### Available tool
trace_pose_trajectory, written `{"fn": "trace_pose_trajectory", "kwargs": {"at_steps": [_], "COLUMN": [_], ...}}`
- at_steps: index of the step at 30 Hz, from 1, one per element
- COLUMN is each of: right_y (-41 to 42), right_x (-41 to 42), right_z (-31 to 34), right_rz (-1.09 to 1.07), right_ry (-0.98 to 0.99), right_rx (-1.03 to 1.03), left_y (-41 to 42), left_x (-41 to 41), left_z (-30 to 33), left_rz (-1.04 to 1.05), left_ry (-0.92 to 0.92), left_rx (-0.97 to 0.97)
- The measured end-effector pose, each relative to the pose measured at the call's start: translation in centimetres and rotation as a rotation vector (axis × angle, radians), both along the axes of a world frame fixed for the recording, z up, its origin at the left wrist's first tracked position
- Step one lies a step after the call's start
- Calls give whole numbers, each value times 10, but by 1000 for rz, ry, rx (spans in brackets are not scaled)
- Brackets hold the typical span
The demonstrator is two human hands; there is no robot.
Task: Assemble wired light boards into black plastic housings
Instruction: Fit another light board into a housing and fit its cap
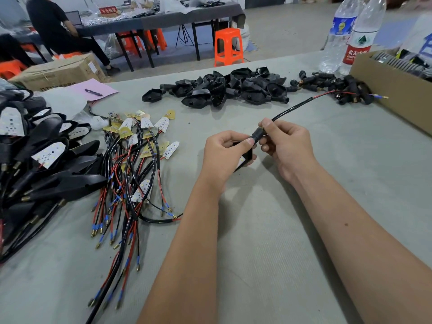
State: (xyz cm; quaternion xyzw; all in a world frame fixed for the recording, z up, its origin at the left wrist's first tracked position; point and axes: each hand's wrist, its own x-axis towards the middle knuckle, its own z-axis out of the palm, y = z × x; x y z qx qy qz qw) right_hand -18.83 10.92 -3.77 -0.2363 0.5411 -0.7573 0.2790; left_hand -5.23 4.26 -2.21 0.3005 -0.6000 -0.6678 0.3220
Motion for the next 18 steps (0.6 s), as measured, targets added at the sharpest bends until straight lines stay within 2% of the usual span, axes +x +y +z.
{"fn": "trace_pose_trajectory", "kwargs": {"at_steps": [12,18], "right_y": [1,0], "right_x": [1,0], "right_z": [1,0], "right_rz": [26,-45], "right_ry": [44,-47], "right_rx": [44,17], "left_y": [-4,-7], "left_x": [0,0], "left_z": [-2,0], "left_rz": [20,-29], "left_ry": [-2,10], "left_rx": [23,71]}}
